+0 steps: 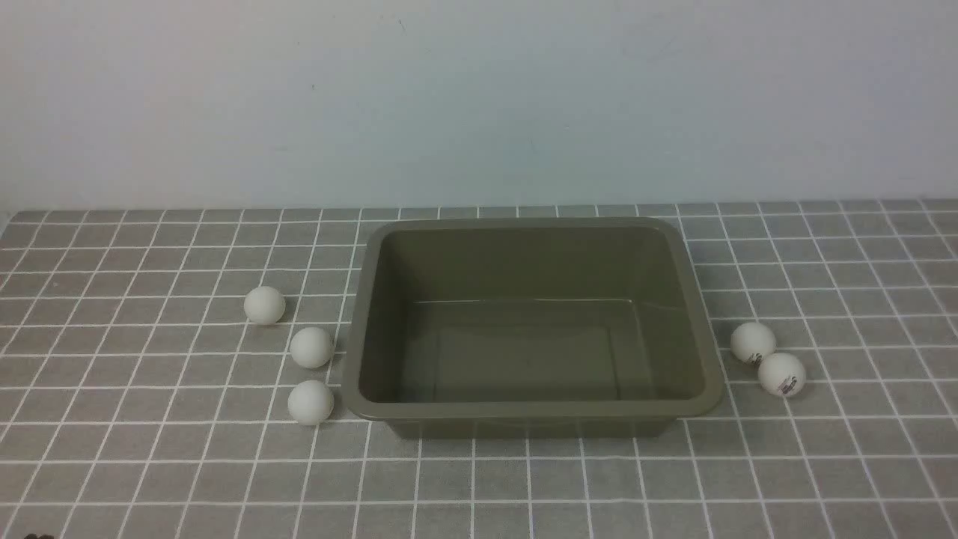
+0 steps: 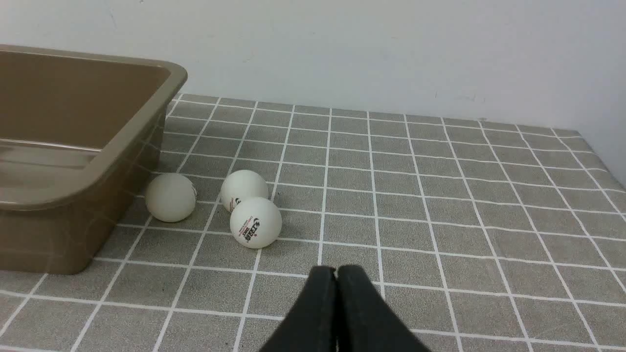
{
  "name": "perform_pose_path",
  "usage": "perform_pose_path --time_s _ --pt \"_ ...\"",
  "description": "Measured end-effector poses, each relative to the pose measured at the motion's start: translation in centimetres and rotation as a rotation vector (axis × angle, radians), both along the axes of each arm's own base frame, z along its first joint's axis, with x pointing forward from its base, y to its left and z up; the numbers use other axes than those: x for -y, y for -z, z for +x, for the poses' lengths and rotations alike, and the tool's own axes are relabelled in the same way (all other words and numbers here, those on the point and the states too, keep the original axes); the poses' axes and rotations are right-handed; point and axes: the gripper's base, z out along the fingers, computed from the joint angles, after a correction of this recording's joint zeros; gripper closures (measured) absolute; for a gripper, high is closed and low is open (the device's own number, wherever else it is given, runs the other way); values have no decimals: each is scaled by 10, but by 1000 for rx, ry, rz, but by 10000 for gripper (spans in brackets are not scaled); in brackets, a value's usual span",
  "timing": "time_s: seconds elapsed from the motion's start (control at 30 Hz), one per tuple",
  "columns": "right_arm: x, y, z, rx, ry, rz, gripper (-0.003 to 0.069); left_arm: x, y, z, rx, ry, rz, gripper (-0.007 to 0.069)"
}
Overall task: Put the table tennis balls into the box on the grey coffee tablecloth.
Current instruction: 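Reach for and grasp a ping pong ball on the table beside the basket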
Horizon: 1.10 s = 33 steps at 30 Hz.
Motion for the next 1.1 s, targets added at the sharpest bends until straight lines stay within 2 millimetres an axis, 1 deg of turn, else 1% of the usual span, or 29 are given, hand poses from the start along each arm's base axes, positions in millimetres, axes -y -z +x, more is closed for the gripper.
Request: perform_pose_path --time_s 0.83,0.97,1.0,1.03,1.07,1.1 --pt "0 0 0 0 0 0 672 0 0 0 0 0 0 629" --pt "0 0 0 0 0 0 672 -1 -1 0 7 -1 23 629" --pt "0 0 0 0 0 0 672 0 -2 1 22 -3 6 629" --pt "0 0 0 0 0 0 672 1 -3 1 47 -8 -55 629" --pt "0 0 0 0 0 0 672 2 -6 2 82 -15 -136 629" --pt "0 0 0 -1 0 0 672 3 -11 3 135 -28 -253 629"
